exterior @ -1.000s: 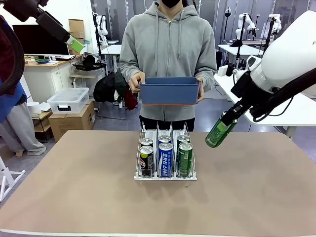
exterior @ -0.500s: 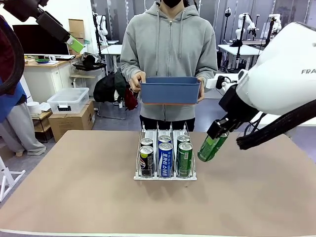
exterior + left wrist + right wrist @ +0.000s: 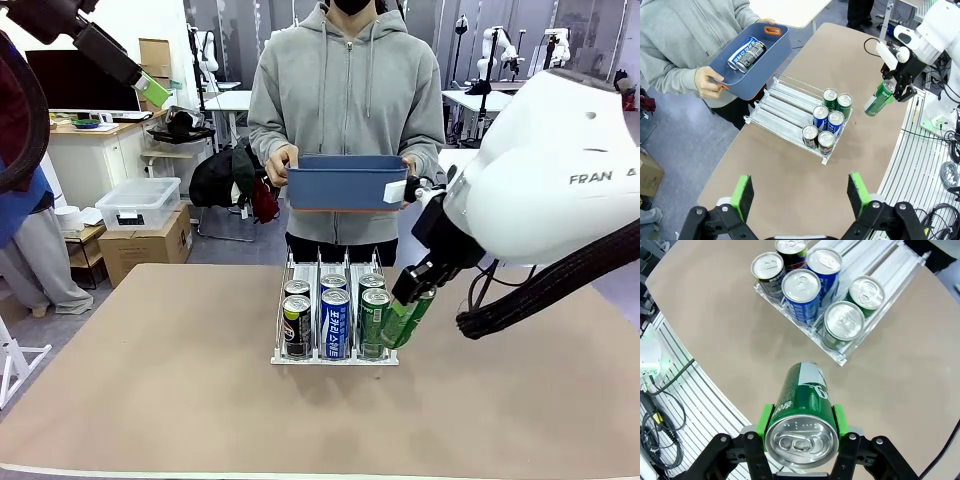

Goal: Fill the beverage cans into the dispenser.
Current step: Place the picked Sprite in the line of the Automatic Can Dispenser with the same cans.

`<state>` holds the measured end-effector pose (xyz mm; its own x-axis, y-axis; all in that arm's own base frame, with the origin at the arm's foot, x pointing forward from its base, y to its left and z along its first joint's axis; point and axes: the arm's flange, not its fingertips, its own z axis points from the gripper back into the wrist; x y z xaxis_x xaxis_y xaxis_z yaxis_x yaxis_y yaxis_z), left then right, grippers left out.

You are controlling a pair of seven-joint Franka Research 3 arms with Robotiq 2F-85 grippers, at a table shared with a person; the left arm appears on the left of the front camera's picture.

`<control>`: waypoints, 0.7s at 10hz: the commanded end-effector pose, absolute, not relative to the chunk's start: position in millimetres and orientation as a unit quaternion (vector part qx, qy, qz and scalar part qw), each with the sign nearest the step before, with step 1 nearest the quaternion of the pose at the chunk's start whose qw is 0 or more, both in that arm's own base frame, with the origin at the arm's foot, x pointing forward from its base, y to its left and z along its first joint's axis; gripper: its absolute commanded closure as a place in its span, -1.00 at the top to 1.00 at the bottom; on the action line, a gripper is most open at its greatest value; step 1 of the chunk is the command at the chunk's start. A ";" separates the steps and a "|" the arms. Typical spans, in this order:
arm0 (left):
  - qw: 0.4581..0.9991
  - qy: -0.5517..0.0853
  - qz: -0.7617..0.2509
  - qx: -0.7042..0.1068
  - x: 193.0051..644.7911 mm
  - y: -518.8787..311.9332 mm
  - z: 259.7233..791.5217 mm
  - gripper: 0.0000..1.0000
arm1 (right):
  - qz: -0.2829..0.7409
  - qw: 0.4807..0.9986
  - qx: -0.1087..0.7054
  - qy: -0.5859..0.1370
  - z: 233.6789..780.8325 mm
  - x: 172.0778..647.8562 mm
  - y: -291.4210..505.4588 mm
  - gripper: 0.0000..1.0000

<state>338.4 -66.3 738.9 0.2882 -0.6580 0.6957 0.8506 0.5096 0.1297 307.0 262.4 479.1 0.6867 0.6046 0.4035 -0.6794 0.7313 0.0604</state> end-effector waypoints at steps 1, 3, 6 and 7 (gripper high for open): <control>0.791 -0.356 -0.477 -0.138 337.5 -65.2 737.6 1.00 | 0.378 0.895 0.114 -0.206 466.5 314.7 267.7 0.16; 0.791 -0.356 -0.477 -0.138 337.5 -65.2 737.6 1.00 | 0.408 0.879 0.112 -0.220 458.8 325.0 274.1 0.16; 0.791 -0.356 -0.477 -0.138 337.5 -65.2 737.6 1.00 | 0.439 0.867 0.098 -0.216 452.1 338.8 273.1 0.16; 0.791 -0.356 -0.477 -0.138 337.5 -65.2 737.6 1.00 | 0.448 0.862 0.093 -0.216 450.1 343.5 272.5 0.16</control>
<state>338.4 -66.3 738.9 0.2882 -0.6580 0.6957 0.8506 0.5096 0.1297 335.1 269.7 448.7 0.5414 0.7209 0.4326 -0.7964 0.6047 -0.0109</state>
